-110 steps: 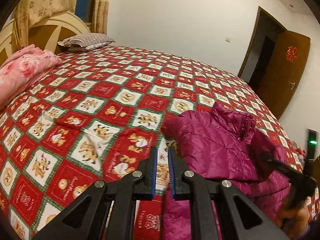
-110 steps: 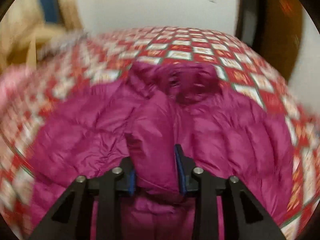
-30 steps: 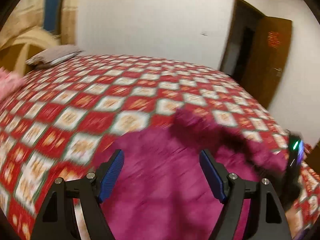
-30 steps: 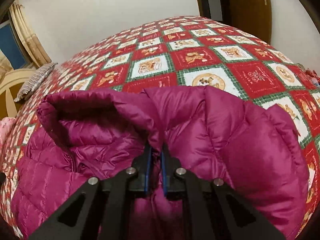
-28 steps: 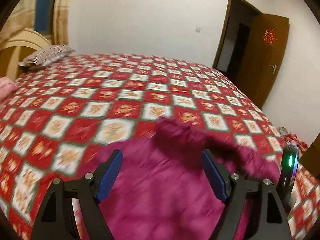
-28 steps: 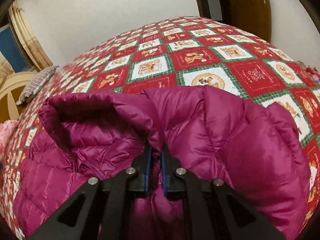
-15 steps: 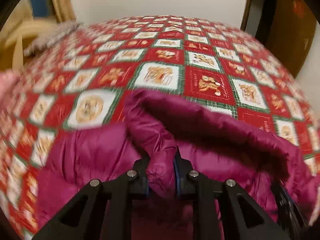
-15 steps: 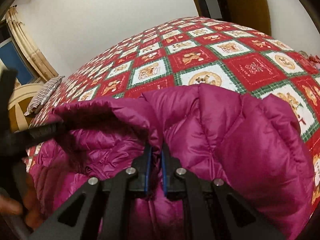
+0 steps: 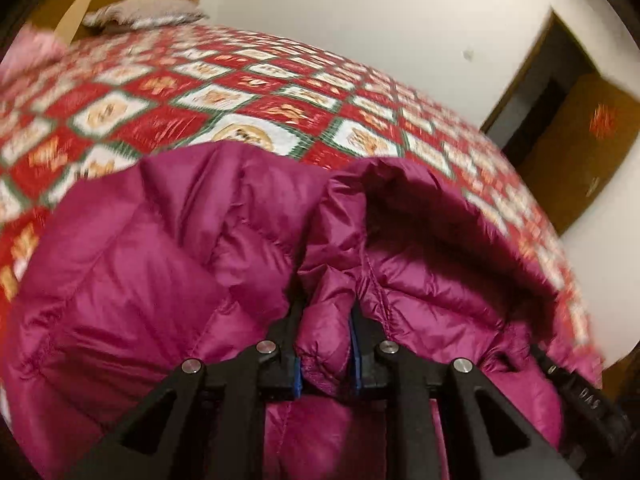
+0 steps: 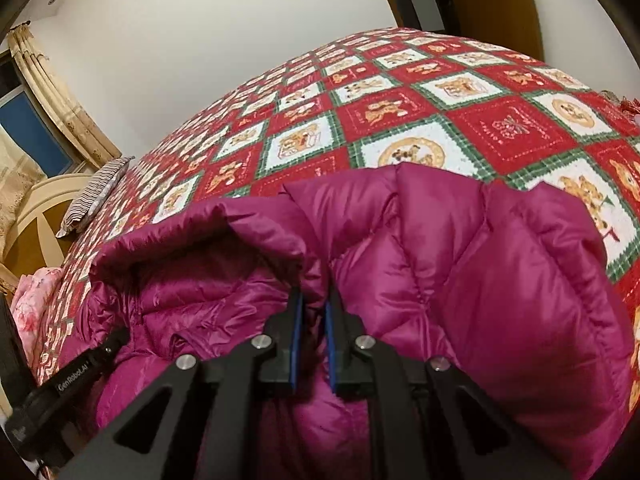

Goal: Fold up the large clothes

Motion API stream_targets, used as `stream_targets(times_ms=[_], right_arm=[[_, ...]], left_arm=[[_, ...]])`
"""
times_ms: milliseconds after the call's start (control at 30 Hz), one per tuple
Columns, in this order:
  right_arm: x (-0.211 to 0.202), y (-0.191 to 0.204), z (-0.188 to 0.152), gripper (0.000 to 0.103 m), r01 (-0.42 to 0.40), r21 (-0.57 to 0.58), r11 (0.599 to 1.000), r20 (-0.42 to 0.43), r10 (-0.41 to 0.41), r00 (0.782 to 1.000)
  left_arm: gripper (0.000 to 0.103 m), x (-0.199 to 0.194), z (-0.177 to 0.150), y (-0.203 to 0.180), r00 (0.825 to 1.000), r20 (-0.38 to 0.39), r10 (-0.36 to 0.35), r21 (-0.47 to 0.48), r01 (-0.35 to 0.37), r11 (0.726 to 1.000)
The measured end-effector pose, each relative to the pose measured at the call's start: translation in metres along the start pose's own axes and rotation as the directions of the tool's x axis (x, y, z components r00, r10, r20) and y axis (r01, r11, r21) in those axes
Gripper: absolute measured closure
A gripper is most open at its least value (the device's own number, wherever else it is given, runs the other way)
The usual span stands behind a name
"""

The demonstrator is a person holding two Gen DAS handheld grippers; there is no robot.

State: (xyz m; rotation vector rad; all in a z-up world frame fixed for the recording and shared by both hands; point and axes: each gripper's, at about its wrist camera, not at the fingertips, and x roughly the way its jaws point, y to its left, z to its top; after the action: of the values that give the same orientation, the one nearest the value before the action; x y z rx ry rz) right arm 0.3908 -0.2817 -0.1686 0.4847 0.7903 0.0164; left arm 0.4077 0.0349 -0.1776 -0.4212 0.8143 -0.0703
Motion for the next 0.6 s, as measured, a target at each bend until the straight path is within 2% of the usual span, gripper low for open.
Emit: stream_targets(times_ms=[67, 133, 200, 233, 267, 367, 433, 500, 567, 600], right_arm=[[-0.012, -0.001, 0.004, 0.089, 0.011, 0.027, 1.000, 0.017, -0.011, 1.000], [-0.044, 0.004, 0.012, 0.082, 0.019, 0.038, 0.999, 0.147, -0.025, 0.989], [-0.061, 0.017, 0.025, 0.082, 0.036, 0.012, 0.999, 0.219, -0.037, 0.975], [-0.062, 0.032, 0.038, 0.082, 0.037, -0.020, 0.999, 0.228, -0.031, 0.973], [-0.057, 0.044, 0.048, 0.080, 0.038, -0.048, 0.998, 0.211, -0.027, 0.977], [-0.017, 0.072, 0.072, 0.063, 0.046, -0.087, 0.995, 0.096, -0.038, 0.995], [0.014, 0.078, 0.066, 0.063, 0.044, -0.102, 0.994, -0.008, -0.045, 0.999], [0.038, 0.074, 0.047, 0.063, 0.067, -0.131, 0.989, -0.114, -0.082, 0.990], [0.046, 0.064, 0.030, 0.066, 0.075, -0.166, 0.983, -0.142, -0.099, 0.985], [0.042, 0.062, 0.027, 0.068, 0.062, -0.188, 0.980, -0.110, -0.083, 0.990]], left_arm=[[0.084, -0.001, 0.000, 0.005, 1.000, 0.008, -0.028, -0.032, 0.028, 0.999], [0.084, -0.001, 0.000, 0.001, 1.000, 0.011, -0.017, -0.021, 0.018, 1.000], [0.084, -0.001, 0.000, -0.003, 1.000, 0.013, -0.001, -0.021, 0.001, 1.000], [0.084, 0.000, 0.000, -0.003, 1.000, 0.012, -0.005, -0.021, 0.005, 1.000], [0.084, 0.000, 0.001, -0.002, 1.000, 0.012, -0.014, -0.026, 0.015, 1.000], [0.083, -0.001, 0.001, 0.008, 0.998, 0.004, -0.067, -0.068, 0.067, 0.995], [0.083, -0.004, 0.002, 0.012, 0.996, -0.007, -0.085, -0.081, 0.085, 0.993], [0.083, -0.014, 0.005, 0.011, 0.996, -0.021, -0.090, -0.070, 0.088, 0.994], [0.082, -0.037, 0.009, 0.006, 0.997, -0.001, -0.083, -0.012, 0.083, 0.997], [0.082, -0.046, 0.011, 0.004, 0.997, 0.017, -0.072, 0.010, 0.072, 0.997]])
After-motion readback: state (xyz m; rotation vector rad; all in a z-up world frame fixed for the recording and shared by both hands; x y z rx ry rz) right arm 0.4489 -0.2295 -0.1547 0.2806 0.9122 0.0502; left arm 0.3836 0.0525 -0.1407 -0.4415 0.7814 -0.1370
